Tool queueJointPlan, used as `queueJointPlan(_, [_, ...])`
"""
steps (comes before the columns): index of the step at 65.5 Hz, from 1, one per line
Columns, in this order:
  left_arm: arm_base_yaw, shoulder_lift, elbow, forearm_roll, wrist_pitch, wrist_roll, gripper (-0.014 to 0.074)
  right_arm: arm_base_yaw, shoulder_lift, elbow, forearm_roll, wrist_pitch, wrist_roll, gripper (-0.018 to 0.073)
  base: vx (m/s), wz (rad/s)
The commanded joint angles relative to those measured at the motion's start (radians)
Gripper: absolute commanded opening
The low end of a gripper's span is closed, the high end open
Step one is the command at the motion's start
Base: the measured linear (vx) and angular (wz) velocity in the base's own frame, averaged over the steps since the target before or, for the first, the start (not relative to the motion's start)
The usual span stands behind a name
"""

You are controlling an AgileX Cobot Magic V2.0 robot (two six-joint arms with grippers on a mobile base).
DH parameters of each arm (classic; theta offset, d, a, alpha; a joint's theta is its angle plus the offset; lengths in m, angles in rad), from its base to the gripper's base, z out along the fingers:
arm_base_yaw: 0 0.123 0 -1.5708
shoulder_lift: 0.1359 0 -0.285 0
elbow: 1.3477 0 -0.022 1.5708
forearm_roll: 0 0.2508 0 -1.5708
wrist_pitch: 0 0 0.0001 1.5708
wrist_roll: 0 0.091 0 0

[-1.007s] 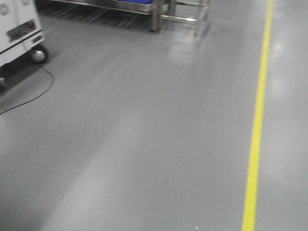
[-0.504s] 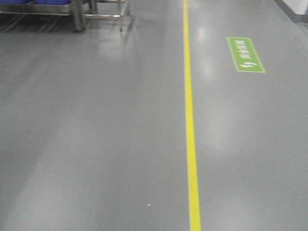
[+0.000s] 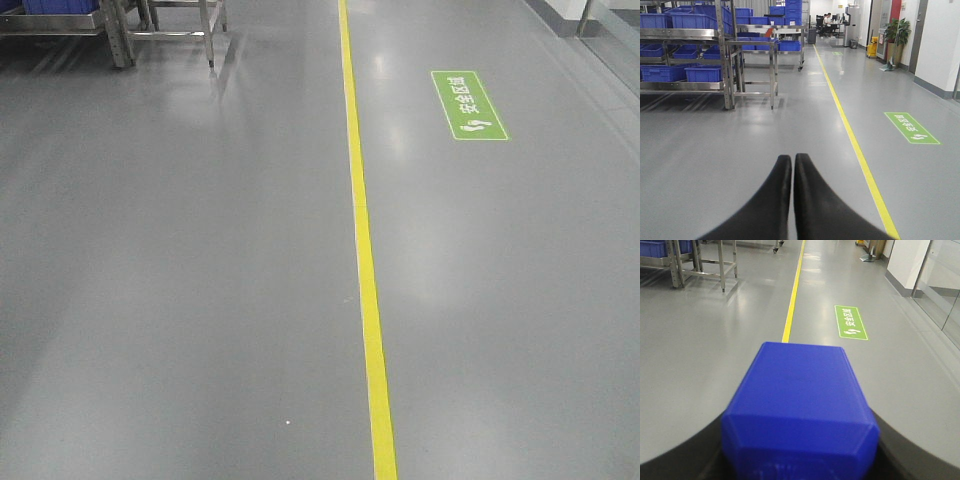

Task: Pour parts from conveyor to right shelf
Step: 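Drive along the yellow-lined aisle holding the block in the right gripper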

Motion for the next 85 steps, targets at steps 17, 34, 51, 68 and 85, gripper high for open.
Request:
queueJointPlan(17, [-0.005,-0.012,-0.02,-0.007,-0.073,-0.008,-0.0006,-0.004,0.021,-0.025,-0.01,-0.079,-0.011,-0.0005,0.11,-0.03])
queueJointPlan(34, [-0.005,-0.012,-0.02,-0.007,-0.073,-0.008,-0.0006,-0.004,0.021,-0.025,-0.009,-0.079,-0.011,-0.0005,0.21,-0.12])
queueJointPlan(51, [-0.005,-0.012,-0.02,-0.007,-0.073,-0.008,-0.0006,-0.004,0.021,-0.025,-0.01,-0.079,-0.011,-0.0005,0.36,-0.02])
queueJointPlan(68, [-0.005,-0.012,-0.02,-0.007,-0.073,-0.008,-0.0006,-0.004,0.021,-0.025,-0.01,-0.079,-0.011,-0.0005,0.47,0.06])
queueJointPlan(85, [-0.005,-0.012,-0.02,-0.007,-0.073,-0.008,-0.0006,-0.004,0.021,-0.025,-0.01,-0.079,-0.011,-0.0005,0.49,0.08])
